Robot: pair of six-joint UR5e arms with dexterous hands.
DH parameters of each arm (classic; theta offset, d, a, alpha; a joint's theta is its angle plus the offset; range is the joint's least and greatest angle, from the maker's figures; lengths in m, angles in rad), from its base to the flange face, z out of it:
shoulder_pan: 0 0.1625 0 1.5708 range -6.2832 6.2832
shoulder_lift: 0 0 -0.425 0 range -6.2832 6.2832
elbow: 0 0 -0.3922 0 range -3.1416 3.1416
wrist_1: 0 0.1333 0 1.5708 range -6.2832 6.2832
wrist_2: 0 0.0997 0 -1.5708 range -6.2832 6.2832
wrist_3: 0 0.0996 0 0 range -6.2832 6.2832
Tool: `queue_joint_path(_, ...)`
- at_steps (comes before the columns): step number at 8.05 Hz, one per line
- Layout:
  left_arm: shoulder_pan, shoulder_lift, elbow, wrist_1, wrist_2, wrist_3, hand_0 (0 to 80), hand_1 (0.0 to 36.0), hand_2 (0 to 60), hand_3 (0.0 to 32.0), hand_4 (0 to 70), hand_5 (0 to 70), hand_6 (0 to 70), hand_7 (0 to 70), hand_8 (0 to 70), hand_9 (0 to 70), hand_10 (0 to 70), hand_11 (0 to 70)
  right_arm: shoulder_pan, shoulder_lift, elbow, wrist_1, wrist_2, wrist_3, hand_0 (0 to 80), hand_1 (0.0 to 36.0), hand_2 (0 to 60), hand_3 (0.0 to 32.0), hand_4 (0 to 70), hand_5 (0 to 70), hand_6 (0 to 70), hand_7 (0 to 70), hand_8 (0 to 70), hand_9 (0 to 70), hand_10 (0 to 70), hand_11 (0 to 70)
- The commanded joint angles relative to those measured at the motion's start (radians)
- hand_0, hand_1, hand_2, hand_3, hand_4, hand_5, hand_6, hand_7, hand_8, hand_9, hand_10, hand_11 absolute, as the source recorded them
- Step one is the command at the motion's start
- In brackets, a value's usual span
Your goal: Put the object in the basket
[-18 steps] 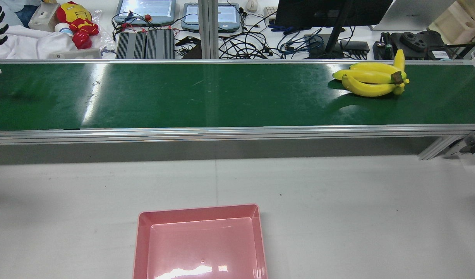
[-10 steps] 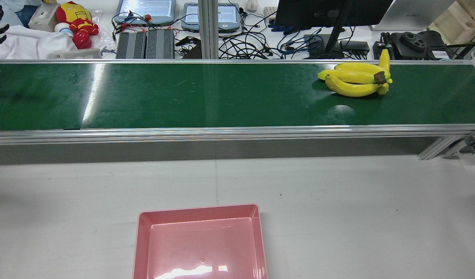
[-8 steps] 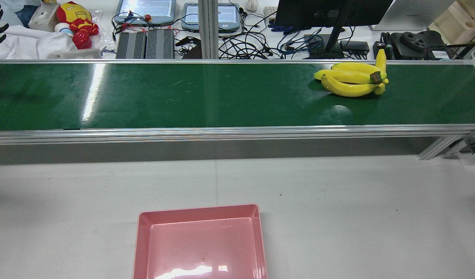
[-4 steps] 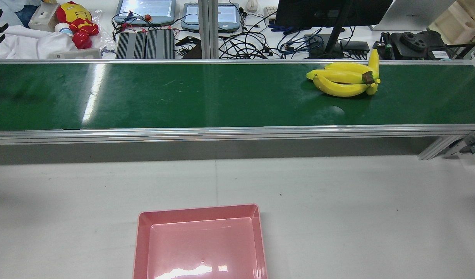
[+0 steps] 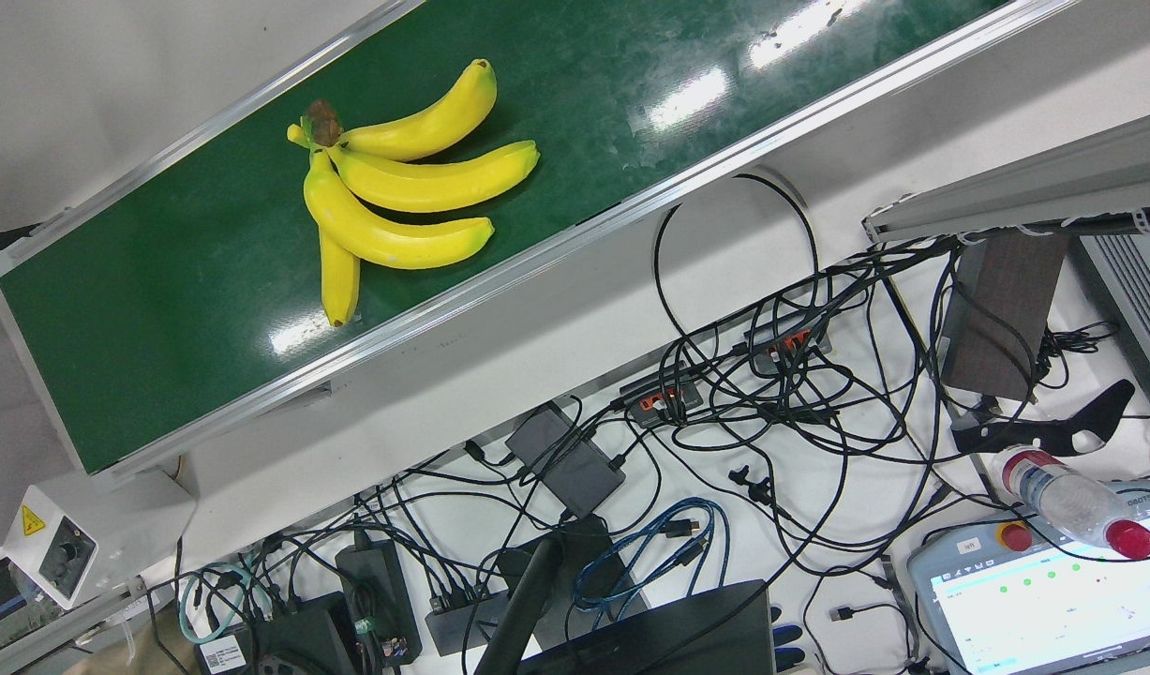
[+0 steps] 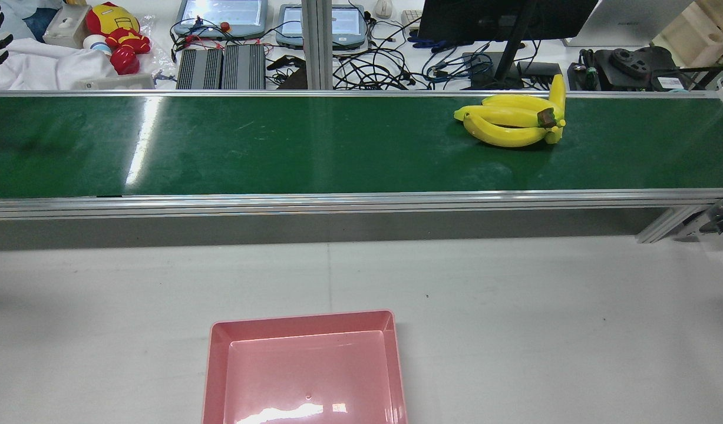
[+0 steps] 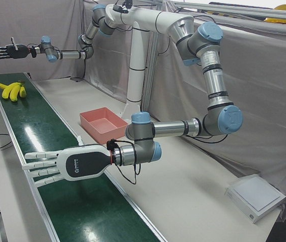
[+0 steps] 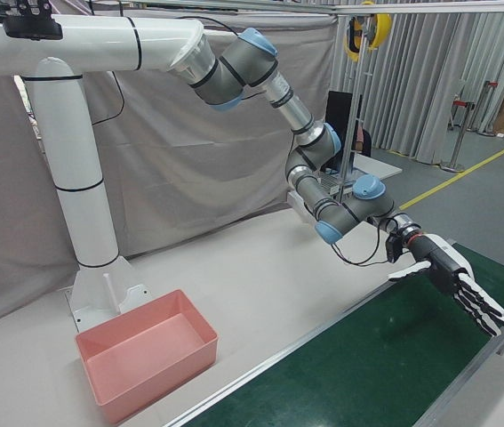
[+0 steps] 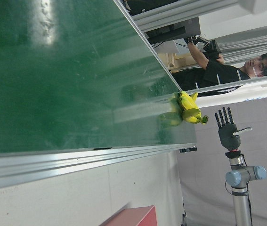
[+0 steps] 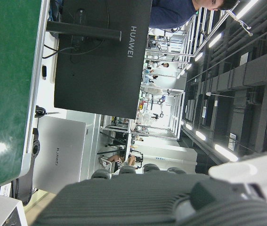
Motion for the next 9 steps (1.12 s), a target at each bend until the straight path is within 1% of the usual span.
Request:
queue_joint_path(1, 0.001, 0.001, -0.002, 0.003, 0.001, 0.001, 60.7, 15.3, 0.0, 9.0, 4.2, 3.7, 0.0, 1.6, 4.7, 6.8, 1.2, 4.2, -0.002, 0.0, 0.0, 0.0, 0.0, 0.001, 0.0, 0.0, 0.0, 0.0, 0.0, 0.0, 0.0, 0.0, 0.0, 0.0, 0.0, 0.0)
queue_joint_path(2, 0.001, 0.001, -0.002, 0.003, 0.001, 0.003, 60.3, 15.0, 0.0, 9.0, 4.0, 3.5, 0.0, 1.5, 4.9, 6.6, 1.1, 3.9, 0.0, 0.0, 0.0, 0.0, 0.0, -0.001, 0.0, 0.0, 0.0, 0.0, 0.0, 0.0, 0.0, 0.0, 0.0, 0.0, 0.0, 0.0)
queue_joint_path(4, 0.003, 0.003, -0.002, 0.003, 0.001, 0.009, 60.3, 15.3, 0.0, 8.0, 4.6, 2.8, 0.0, 1.3, 4.6, 6.8, 1.5, 4.6, 0.0, 0.0, 0.0, 0.0, 0.0, -0.001, 0.0, 0.0, 0.0, 0.0, 0.0, 0.0, 0.0, 0.0, 0.0, 0.0, 0.0, 0.0)
queue_joint_path(5, 0.003, 0.003, 0.0, 0.003, -0.001, 0.01, 60.0, 14.8, 0.0, 9.6, 3.4, 1.6, 0.0, 1.1, 4.6, 6.3, 1.1, 3.9, 0.0, 0.0, 0.0, 0.0, 0.0, -0.001, 0.0, 0.0, 0.0, 0.0, 0.0, 0.0, 0.0, 0.0, 0.0, 0.0, 0.0, 0.0)
queue_joint_path(6, 0.001, 0.001, -0.003, 0.003, -0.001, 0.012, 59.5, 13.6, 0.0, 13.4, 1.7, 0.0, 0.0, 0.1, 3.6, 5.0, 0.6, 3.2, 0.0, 0.0, 0.0, 0.0, 0.0, -0.001, 0.0, 0.0, 0.0, 0.0, 0.0, 0.0, 0.0, 0.0, 0.0, 0.0, 0.0, 0.0)
queue_joint_path(7, 0.001, 0.001, -0.003, 0.003, -0.001, 0.014, 58.2, 12.5, 0.0, 15.2, 0.8, 0.0, 0.0, 0.0, 3.7, 4.9, 0.3, 2.7, 0.0, 0.0, 0.0, 0.0, 0.0, 0.001, 0.0, 0.0, 0.0, 0.0, 0.0, 0.0, 0.0, 0.0, 0.0, 0.0, 0.0, 0.0)
queue_joint_path(8, 0.001, 0.0, -0.003, 0.003, 0.001, 0.021, 57.5, 12.3, 0.0, 15.6, 1.1, 0.0, 0.0, 0.0, 3.8, 5.3, 0.3, 2.7, -0.002, 0.0, 0.0, 0.0, 0.0, 0.001, 0.0, 0.0, 0.0, 0.0, 0.0, 0.0, 0.0, 0.0, 0.0, 0.0, 0.0, 0.0)
queue_joint_path(9, -0.001, 0.0, -0.002, 0.003, -0.001, 0.021, 57.1, 12.0, 0.0, 12.4, 3.1, 0.0, 0.0, 0.0, 3.8, 5.1, 0.0, 2.1, 0.0, 0.0, 0.0, 0.0, 0.0, 0.001, 0.0, 0.0, 0.0, 0.0, 0.0, 0.0, 0.0, 0.0, 0.0, 0.0, 0.0, 0.0)
